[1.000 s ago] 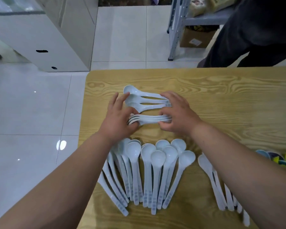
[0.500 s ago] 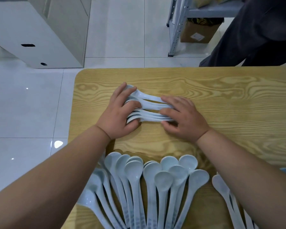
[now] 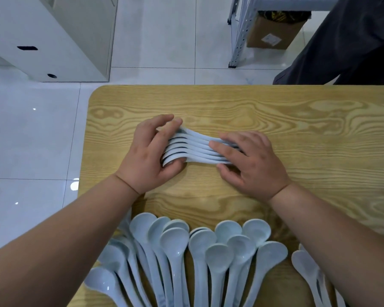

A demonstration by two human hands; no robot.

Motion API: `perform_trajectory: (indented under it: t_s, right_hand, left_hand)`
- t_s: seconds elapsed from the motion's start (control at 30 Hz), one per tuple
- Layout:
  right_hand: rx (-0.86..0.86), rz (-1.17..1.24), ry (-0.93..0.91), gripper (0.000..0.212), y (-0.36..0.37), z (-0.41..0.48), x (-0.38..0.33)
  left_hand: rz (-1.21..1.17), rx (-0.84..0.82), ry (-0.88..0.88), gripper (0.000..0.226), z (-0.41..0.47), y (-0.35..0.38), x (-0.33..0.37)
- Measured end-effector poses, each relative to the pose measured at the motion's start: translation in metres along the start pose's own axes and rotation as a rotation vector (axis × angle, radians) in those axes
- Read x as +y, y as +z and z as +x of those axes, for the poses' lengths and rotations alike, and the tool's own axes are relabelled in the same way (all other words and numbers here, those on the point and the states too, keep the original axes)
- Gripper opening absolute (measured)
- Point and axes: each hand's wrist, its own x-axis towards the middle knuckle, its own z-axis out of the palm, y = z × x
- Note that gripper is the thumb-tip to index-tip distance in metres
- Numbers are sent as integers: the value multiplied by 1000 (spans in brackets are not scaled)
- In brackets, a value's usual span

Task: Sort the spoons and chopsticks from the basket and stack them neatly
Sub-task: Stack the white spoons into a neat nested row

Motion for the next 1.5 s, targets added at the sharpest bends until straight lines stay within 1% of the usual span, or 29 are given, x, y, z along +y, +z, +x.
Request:
perform_trajectory:
  t_s: [0.1, 0.2, 0.27, 0.4, 0.47, 0.6, 0.83, 0.9, 1.0, 1.03, 1.13, 1.27, 1.4, 1.5]
  right_hand:
    - [16, -1, 11, 41, 1, 0, 0]
    - [-10, -18, 68, 54, 1, 1, -1]
    - [-38, -44, 85, 59, 2, 2, -1]
    - [-40, -93, 39, 58, 2, 2, -1]
    - [-59, -105, 54, 60, 2, 3, -2]
    - [-108, -109, 82, 66, 2, 4, -2]
    - [-116, -122, 83, 63, 1, 4, -6]
    - [-153, -112, 103, 63, -3, 4, -8]
    - [-298, -87, 169, 70, -9, 10, -15]
    - [-344, -91, 188, 73, -10, 11, -17]
    - [-397, -109, 196, 79, -11, 9, -23]
    - [-450, -132, 203, 84, -9, 7, -29]
    - [-498, -108, 222, 69, -14, 8, -30]
    - [-533, -96, 227, 66, -17, 10, -31]
  left_hand:
    - [-68, -58, -34, 71, 0, 1, 0]
    - [-103, -106, -21, 64, 0, 1, 0]
    - [-109, -119, -13, 62, 1, 2, 0]
    - [-118, -146, -41, 65, 0, 3, -1]
    - [-105, -149, -62, 66, 0, 3, 0]
    - [-105, -159, -40, 70, 2, 2, 2]
    - [-45, -209, -62, 63, 0, -3, 8]
    - [-48, -238, -105, 64, 2, -9, 15]
    - [-49, -250, -259, 70, 4, -15, 38]
    - [-23, -251, -280, 73, 3, -16, 45]
    - [100, -300, -219, 74, -5, -15, 56]
    - [240, -327, -189, 63, -5, -17, 57]
    - [282, -392, -203, 65, -1, -21, 65]
    - [255, -440, -244, 67, 0, -24, 66]
